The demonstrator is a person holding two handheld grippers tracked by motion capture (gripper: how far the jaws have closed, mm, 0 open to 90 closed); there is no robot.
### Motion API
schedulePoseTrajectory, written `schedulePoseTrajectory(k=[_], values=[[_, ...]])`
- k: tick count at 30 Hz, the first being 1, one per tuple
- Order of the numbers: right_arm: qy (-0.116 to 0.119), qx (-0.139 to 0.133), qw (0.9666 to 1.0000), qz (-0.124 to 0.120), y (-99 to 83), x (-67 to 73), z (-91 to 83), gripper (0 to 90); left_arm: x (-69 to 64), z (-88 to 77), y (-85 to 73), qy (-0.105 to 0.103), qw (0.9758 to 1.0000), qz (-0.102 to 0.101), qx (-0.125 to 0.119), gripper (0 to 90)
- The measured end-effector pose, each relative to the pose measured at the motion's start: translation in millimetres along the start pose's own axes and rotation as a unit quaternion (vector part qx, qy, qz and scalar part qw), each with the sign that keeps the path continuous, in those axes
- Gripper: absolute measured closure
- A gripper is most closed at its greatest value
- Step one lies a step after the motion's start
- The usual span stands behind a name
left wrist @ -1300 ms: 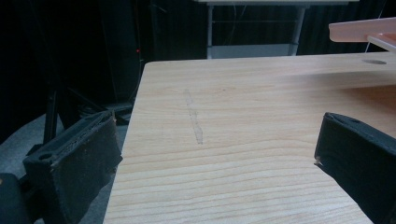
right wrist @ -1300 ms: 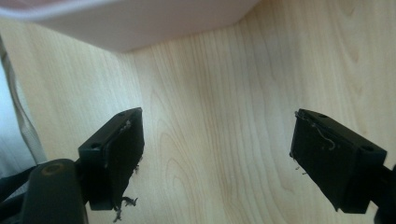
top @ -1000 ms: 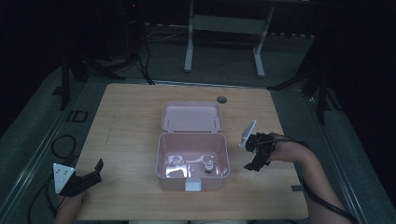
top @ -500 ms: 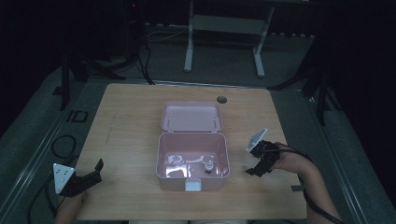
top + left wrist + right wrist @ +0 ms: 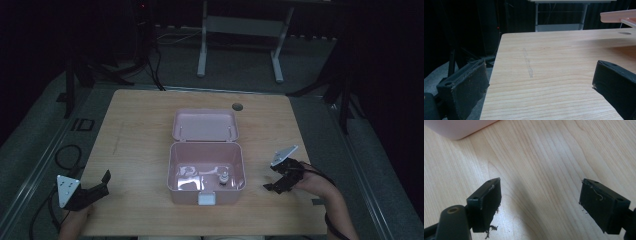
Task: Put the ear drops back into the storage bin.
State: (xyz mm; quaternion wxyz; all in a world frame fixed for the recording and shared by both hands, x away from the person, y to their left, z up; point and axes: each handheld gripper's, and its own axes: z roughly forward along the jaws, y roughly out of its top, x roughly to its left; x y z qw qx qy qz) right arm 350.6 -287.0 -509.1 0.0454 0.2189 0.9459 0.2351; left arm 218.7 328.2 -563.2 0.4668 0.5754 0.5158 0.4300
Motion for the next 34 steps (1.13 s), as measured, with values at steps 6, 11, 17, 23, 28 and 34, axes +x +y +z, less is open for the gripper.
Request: schedulePoseTrajectory(k=[6,11,17,23,28,34], values=[[-0.014,-0.052,0.998,0.032,-15.6,-2.7,-1.3,17.1,-0.1,0.0,0.0,0.0,1.0,0.0,0.0,0.4],[-0.031,-0.087,0.9943,0.052,-26.2,-5.1,-1.6,17.0,-0.3,0.0,0.0,0.001,1.0,0.001,0.0,0.4],[-0.037,-0.107,0.9913,0.067,-34.0,-5.8,-1.4,16.8,-0.2,0.1,0.0,0.001,1.0,0.0,0.0,0.4],[-0.048,-0.128,0.9878,0.074,-39.3,-5.9,-3.3,16.9,-0.2,0.1,0.0,0.001,1.0,0.001,0.0,0.4],[-0.049,-0.123,0.9882,0.076,-41.1,-6.7,-1.5,16.9,-0.1,0.1,0.0,0.0,1.0,0.0,0.0,0.4],[-0.046,-0.116,0.9894,0.075,-41.8,-7.0,0.5,16.9,-0.1,0.1,0.1,0.0,1.0,0.0,0.0,0.4]])
